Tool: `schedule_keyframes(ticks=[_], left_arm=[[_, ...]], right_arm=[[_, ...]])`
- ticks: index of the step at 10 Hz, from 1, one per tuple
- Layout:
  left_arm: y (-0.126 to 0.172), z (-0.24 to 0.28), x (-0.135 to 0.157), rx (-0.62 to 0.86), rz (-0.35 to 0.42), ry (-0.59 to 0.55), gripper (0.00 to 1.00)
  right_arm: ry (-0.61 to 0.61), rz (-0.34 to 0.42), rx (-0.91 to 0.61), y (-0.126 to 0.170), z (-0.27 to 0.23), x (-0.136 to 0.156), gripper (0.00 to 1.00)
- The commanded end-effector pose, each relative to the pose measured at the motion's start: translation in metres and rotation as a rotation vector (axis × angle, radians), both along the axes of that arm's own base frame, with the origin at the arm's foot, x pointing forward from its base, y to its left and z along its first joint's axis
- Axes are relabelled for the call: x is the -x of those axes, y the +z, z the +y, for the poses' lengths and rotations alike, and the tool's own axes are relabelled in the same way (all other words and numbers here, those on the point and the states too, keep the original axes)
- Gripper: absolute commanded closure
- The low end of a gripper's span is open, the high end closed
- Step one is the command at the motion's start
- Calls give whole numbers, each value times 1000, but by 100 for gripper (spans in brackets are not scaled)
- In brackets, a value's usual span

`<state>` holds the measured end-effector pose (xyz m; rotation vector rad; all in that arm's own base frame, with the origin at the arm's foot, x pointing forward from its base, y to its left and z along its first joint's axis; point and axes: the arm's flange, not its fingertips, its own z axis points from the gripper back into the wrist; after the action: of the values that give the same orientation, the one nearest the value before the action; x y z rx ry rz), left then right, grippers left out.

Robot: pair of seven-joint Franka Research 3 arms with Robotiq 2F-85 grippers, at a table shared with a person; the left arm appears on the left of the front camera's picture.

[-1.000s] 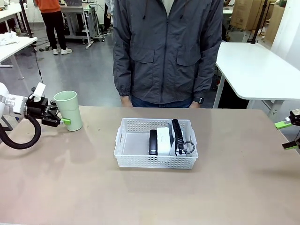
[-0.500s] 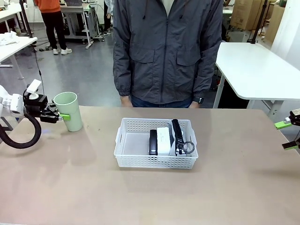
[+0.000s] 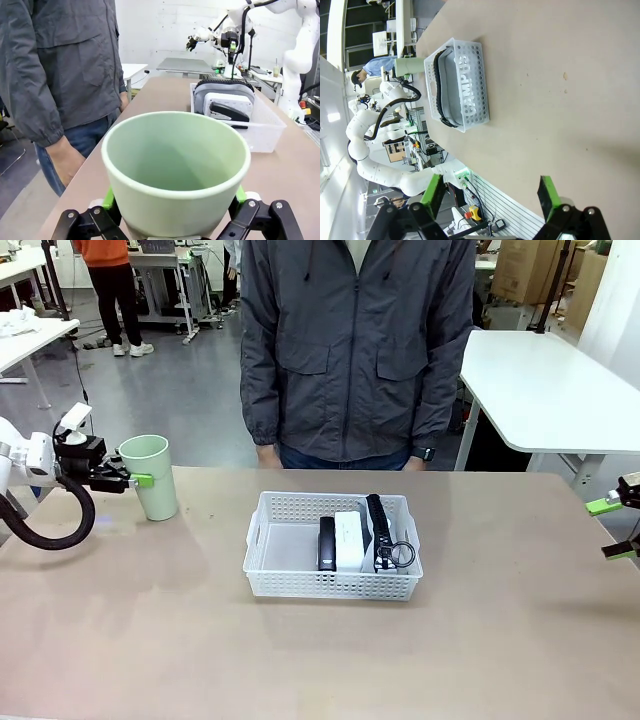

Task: Efficiently arrange items inside the basket to fit them all.
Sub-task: Pick up the Reusable plastic cup and place it inside the Organizing basket.

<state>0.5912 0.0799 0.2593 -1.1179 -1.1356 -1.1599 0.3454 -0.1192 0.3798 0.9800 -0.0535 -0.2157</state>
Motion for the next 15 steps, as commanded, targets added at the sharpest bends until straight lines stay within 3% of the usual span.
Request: schedule_keyframes(ticks=[1, 2, 3, 5, 6, 7, 8, 9, 10, 11, 12, 13, 15], left_arm=[[5, 3, -4, 27, -16, 11, 43], [7, 3, -2, 24, -29, 0, 58], [9, 5, 0, 29, -42, -7, 100], [28, 9, 8, 2, -33, -48, 100], [50, 12, 16, -31, 9, -87, 67], [78, 13, 26, -98, 56, -136, 67], [107, 13, 42, -199, 132, -216, 100], [124, 13, 59, -219, 75, -262, 67], [129, 14, 75, -227, 44, -312, 100], [130, 13, 86, -229, 39, -367, 100], [130, 12, 89, -218, 34, -346, 67], [140, 16, 72, -239, 76, -315, 67], [140, 16, 72, -239, 76, -315, 67]], right_arm=[[4, -9, -9, 3, -1, 0, 0], [4, -9, -9, 3, -1, 0, 0], [4, -9, -9, 3, -1, 0, 0], [4, -9, -9, 3, -1, 0, 0], [4, -9, -9, 3, -1, 0, 0], [4, -9, -9, 3, -1, 0, 0], [4, -9, -9, 3, -1, 0, 0], [4, -9, -9, 3, -1, 0, 0], [4, -9, -9, 3, -1, 0, 0], [4, -9, -9, 3, -1, 0, 0], [4, -9, -9, 3, -1, 0, 0], [4, -9, -9, 3, -1, 0, 0], [4, -9, -9, 3, -1, 0, 0]])
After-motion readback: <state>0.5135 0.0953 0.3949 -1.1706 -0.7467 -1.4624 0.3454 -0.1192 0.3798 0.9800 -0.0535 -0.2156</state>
